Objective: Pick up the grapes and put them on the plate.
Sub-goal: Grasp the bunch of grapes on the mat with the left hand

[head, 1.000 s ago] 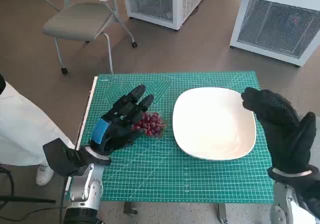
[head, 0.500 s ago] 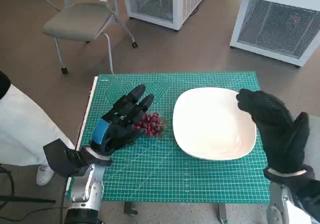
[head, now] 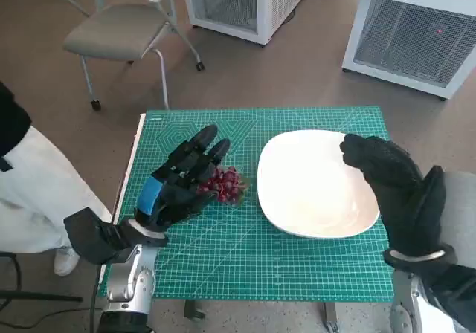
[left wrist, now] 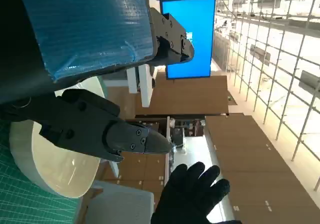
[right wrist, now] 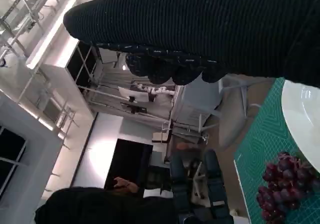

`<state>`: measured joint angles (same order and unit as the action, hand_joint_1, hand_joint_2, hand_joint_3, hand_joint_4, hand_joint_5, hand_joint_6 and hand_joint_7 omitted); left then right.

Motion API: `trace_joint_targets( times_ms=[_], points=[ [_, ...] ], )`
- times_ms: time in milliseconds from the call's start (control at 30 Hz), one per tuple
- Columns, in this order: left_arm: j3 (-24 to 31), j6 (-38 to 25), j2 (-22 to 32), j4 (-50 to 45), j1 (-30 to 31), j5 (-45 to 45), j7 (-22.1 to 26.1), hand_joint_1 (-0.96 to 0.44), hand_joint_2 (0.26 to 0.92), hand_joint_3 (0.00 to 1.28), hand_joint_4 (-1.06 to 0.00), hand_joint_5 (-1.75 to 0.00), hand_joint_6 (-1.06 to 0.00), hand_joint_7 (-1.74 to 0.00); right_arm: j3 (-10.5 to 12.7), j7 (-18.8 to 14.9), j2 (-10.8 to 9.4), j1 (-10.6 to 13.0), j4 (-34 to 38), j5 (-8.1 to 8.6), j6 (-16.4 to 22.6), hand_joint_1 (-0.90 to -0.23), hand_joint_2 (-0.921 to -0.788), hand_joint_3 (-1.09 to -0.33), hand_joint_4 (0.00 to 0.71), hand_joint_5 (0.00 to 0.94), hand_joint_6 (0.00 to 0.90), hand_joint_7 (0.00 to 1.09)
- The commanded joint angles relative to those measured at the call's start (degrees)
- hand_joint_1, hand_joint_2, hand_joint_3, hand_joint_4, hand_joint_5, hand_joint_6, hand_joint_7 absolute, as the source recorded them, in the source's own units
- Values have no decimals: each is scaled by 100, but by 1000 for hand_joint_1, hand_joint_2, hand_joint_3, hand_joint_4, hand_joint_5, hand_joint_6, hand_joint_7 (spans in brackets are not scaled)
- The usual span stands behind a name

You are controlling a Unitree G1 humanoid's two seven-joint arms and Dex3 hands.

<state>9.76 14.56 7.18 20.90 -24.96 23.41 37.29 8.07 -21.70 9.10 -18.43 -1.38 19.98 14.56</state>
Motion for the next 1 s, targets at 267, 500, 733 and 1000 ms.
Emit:
trace_joint_targets(
  times_ms=[267, 500, 733, 1000],
  points=[
    [-22, 112, 104, -201, 80, -145, -117, -464, 921, 117, -290, -1, -393, -2, -30, -112, 39, 7, 116, 22, -78, -485, -921, -582, 376, 573, 156, 947],
    [-315, 697, 635, -373, 112, -1968, -1165, -506, 921, 136, -284, 0, -383, 0, -21, -116, 41, 5, 100, 30, -114, -488, -921, -582, 371, 580, 154, 952],
    [-983, -393, 1343, -1556, 237, -4930, -2294, -535, 911, 72, -145, 1, -269, 0, -19, -117, 40, 13, 93, 29, -124, -494, -921, -582, 367, 586, 152, 956],
    [-1628, -2486, 1158, -2620, 92, -6829, -1849, -410, 768, 6, -10, 1, -189, -2, -4, -124, 47, -10, 91, 50, -153, -495, -921, -583, 363, 593, 149, 961]
  ],
)
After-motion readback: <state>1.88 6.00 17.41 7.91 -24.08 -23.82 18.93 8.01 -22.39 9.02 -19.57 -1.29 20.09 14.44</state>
